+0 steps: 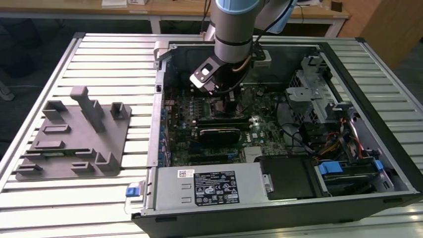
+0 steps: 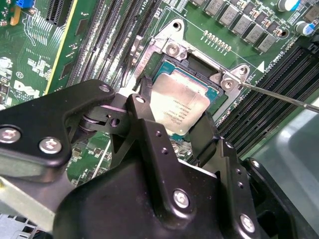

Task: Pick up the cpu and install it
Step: 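Place the cpu into insertion slot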

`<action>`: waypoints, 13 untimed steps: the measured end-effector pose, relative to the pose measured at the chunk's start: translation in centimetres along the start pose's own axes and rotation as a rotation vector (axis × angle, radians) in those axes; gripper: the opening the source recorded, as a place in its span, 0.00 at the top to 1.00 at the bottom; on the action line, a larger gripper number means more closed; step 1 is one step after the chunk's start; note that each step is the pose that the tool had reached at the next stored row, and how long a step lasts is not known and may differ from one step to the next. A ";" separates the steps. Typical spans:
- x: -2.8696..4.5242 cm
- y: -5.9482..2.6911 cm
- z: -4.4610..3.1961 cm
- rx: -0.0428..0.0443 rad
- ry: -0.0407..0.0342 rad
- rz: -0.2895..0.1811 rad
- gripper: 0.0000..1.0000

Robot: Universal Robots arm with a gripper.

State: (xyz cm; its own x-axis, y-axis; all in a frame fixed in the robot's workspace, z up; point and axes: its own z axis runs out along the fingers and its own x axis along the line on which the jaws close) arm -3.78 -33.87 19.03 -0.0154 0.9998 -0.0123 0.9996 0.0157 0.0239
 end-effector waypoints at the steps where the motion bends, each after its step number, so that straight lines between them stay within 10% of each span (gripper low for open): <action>1: 0.00 0.00 0.01 -0.0001 0.0001 0.000 0.45; 13: 0.00 0.09 0.03 -0.0002 0.0003 0.000 0.45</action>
State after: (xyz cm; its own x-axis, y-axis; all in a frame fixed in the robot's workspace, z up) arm -3.69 -33.86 19.00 -0.0153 0.9998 -0.0119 0.9996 0.0156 0.0240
